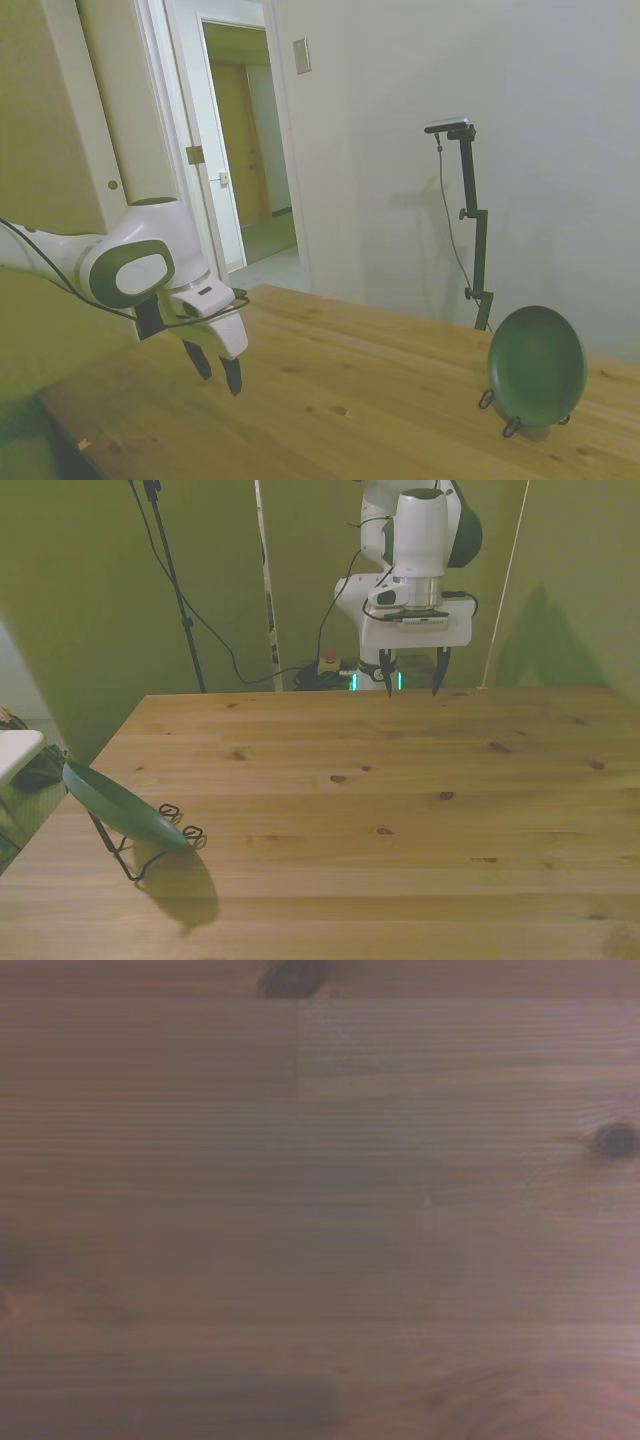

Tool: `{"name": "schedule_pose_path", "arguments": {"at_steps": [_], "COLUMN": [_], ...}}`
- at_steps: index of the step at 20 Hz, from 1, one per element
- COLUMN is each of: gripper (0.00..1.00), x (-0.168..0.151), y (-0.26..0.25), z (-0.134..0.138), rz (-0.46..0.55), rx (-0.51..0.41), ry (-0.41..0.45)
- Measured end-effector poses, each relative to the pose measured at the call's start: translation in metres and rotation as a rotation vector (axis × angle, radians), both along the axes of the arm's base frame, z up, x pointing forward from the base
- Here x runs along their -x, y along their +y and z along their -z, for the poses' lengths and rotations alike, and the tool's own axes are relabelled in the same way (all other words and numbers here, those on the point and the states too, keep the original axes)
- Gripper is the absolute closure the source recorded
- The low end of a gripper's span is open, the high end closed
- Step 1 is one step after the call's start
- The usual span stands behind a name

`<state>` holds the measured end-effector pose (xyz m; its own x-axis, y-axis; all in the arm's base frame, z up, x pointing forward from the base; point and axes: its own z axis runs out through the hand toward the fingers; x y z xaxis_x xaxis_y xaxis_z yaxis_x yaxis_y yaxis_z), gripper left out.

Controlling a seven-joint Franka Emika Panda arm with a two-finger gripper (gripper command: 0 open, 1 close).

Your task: Unload the plate

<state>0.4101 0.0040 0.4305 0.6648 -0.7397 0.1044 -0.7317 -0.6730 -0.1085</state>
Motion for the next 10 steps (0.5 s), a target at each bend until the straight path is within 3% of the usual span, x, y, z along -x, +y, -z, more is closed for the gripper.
{"name": "schedule_pose_path", "arguments": {"at_steps": [4, 10], "gripper": [0.0, 0.0], "x": [0.0, 0.005], "y": [-0.023, -0.11], "z": [-0.006, -0.066], "rz": [0.023, 0.139], "rx": [0.003, 0.137], "ry": [-0.006, -0.083]}}
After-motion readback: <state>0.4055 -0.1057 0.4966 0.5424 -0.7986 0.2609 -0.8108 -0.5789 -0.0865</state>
